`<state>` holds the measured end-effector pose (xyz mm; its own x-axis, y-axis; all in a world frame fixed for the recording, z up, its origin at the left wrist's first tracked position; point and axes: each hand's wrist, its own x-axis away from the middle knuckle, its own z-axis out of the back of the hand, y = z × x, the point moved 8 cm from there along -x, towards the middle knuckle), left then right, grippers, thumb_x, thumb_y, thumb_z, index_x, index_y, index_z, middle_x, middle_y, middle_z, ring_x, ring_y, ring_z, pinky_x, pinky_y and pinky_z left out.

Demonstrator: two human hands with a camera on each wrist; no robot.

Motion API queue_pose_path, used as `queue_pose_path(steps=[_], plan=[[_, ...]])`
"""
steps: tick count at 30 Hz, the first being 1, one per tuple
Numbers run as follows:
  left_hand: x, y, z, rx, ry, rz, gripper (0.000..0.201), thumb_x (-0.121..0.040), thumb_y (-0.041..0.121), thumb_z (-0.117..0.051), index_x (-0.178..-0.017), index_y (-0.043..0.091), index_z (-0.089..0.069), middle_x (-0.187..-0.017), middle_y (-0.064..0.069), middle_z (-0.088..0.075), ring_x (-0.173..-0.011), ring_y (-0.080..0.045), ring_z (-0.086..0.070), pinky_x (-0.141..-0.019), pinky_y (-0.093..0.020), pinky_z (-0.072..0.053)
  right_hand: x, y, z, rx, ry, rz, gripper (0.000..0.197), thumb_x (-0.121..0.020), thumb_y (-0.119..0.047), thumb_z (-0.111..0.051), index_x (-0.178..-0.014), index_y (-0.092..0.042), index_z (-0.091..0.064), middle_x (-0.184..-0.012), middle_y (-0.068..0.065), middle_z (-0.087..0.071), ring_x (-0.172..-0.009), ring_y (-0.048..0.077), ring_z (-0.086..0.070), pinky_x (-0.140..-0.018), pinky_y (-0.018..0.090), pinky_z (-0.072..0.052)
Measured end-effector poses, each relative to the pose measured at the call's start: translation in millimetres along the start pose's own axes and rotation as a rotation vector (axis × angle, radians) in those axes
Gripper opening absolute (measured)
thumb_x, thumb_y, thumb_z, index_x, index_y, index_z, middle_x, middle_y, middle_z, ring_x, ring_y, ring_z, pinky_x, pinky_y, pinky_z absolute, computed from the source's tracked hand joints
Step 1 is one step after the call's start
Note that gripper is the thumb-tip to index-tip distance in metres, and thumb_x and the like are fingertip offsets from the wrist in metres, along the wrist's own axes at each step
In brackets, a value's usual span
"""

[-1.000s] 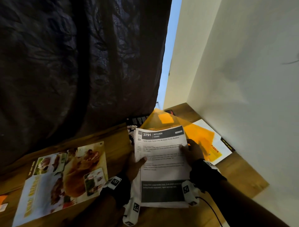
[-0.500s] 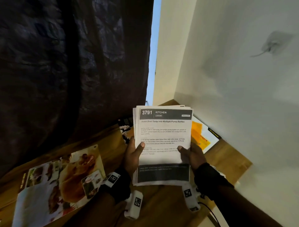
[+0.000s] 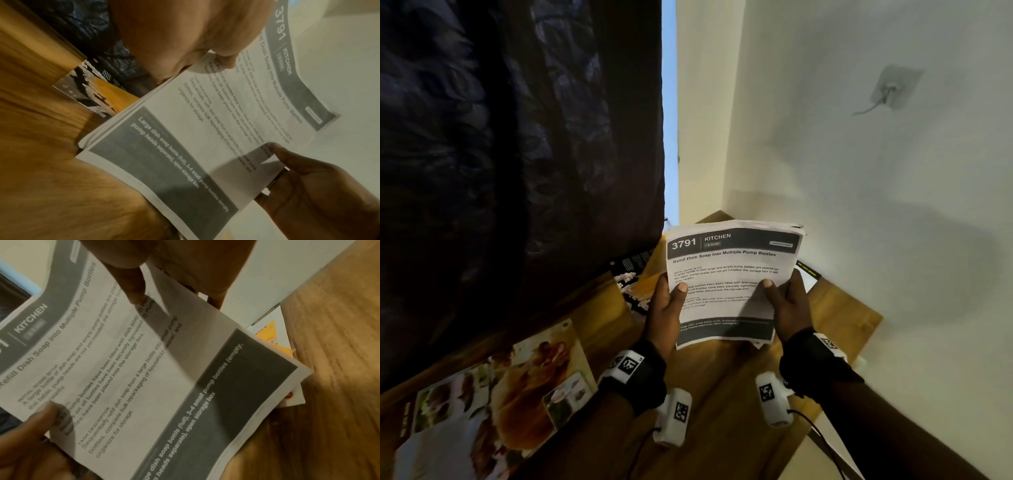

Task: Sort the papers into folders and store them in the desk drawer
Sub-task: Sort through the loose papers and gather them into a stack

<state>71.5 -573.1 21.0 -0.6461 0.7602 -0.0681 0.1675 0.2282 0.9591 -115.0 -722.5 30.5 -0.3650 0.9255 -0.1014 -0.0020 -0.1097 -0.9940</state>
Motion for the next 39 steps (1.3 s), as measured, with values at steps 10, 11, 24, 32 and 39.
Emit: queue_pose_path(steps=[10, 11, 24, 32, 39], plan=[[12.7, -19.6, -8.2, -0.049, -0.013, 0.049, 0.034, -0.104, 0.023, -0.04, -0.139, 0.022, -0.04, -0.127, -0.002, -0.065, -0.111, -0.013, -0.065, -0.087, -0.03, -0.056, 6.0, 15.5, 6.3, -0.044, -0.012, -0.051, 0.02, -0.097, -0.029, -0.054, -0.116, -0.028, -0.05, -0.114, 0.001, -0.064, -0.107, 0.022, -0.062, -0.091, 0.047, -0.053], [16.6, -23.9, -9.4, -0.058, -0.024, 0.056, 0.033, -0.105, 0.019, -0.039, -0.138, 0.023, -0.041, -0.125, 0.002, -0.065, -0.11, -0.009, -0.066, -0.084, -0.025, -0.056, 9.3, 24.8, 6.5, -0.039, -0.014, -0.087, 0.016, -0.097, -0.026, -0.052, -0.113, -0.03, -0.05, -0.114, 0.0, -0.064, -0.107, 0.022, -0.062, -0.093, 0.049, -0.052], [18.4, -44.9, 2.4, -0.155, 0.035, 0.077, 0.035, -0.102, 0.017, -0.048, -0.132, 0.035, -0.05, -0.128, 0.003, -0.065, -0.118, -0.018, -0.061, -0.092, -0.036, -0.054, 22.8, 57.2, 1.9, 0.076, -0.034, -0.113, 0.021, -0.1, -0.023, -0.046, -0.121, -0.027, -0.046, -0.115, -0.008, -0.062, -0.111, 0.018, -0.059, -0.093, 0.039, -0.05], [21.1, -40.0, 8.8, -0.27, 0.06, 0.047, 0.042, -0.096, 0.024, -0.053, -0.138, 0.022, -0.05, -0.13, 0.006, -0.064, -0.121, -0.012, -0.059, -0.099, -0.036, -0.05, 20.6, 65.8, 10.9, 0.168, -0.012, -0.147, 0.022, -0.1, -0.02, -0.047, -0.122, -0.019, -0.052, -0.113, 0.002, -0.065, -0.107, 0.02, -0.06, -0.092, 0.041, -0.05], [42.8, -58.4, 33.2, -0.392, 0.07, 0.183, 0.044, -0.097, 0.015, -0.052, -0.14, 0.02, -0.044, -0.131, 0.002, -0.062, -0.115, -0.012, -0.062, -0.095, -0.038, -0.053, 33.6, 75.1, 7.7, 0.475, -0.069, -0.175, 0.014, -0.096, -0.023, -0.053, -0.108, -0.016, -0.057, -0.096, 0.003, -0.066, -0.093, 0.03, -0.061, -0.077, 0.039, -0.051]])
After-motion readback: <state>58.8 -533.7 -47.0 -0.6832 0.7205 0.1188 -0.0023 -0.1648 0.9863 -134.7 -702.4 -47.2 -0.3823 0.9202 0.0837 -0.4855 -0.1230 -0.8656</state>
